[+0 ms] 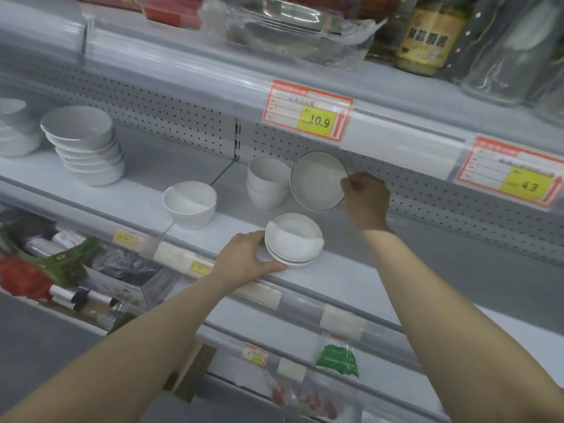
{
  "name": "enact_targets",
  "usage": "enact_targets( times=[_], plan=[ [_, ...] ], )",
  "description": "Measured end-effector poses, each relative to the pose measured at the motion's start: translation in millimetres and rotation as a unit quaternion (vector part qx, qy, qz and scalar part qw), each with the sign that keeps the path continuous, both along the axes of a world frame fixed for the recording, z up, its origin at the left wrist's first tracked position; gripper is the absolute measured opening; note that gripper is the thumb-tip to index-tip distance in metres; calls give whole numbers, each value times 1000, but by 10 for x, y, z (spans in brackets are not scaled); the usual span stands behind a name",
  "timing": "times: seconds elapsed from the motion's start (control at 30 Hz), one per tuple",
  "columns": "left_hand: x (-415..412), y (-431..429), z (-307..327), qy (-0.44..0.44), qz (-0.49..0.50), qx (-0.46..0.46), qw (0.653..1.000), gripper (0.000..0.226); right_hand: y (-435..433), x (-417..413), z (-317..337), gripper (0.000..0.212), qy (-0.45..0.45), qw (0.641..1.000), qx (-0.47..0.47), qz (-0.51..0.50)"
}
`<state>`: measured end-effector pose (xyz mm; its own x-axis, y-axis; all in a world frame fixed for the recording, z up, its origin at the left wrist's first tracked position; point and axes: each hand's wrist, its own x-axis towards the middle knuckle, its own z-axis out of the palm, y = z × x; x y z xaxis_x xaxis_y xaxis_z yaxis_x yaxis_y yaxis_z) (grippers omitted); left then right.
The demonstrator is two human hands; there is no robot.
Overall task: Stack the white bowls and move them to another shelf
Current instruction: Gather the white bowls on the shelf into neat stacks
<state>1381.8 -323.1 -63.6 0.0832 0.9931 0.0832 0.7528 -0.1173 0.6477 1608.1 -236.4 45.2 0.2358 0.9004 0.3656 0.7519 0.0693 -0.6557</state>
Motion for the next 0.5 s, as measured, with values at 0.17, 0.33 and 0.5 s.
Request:
enact_targets(
  times=[0.17,0.33,0.5],
  plan=[
    [48,-2,85,-40,-2,-22,999,94,-259,77,11,23,-17,988,-129,83],
    [59,6,156,-56,-13,-49,997,101,-369,-29,-92,15,-15,971,-223,89],
    [24,12,200,-101,-34,-71,992,105,-362,-71,-153,18,-9,964,-253,75]
  ],
)
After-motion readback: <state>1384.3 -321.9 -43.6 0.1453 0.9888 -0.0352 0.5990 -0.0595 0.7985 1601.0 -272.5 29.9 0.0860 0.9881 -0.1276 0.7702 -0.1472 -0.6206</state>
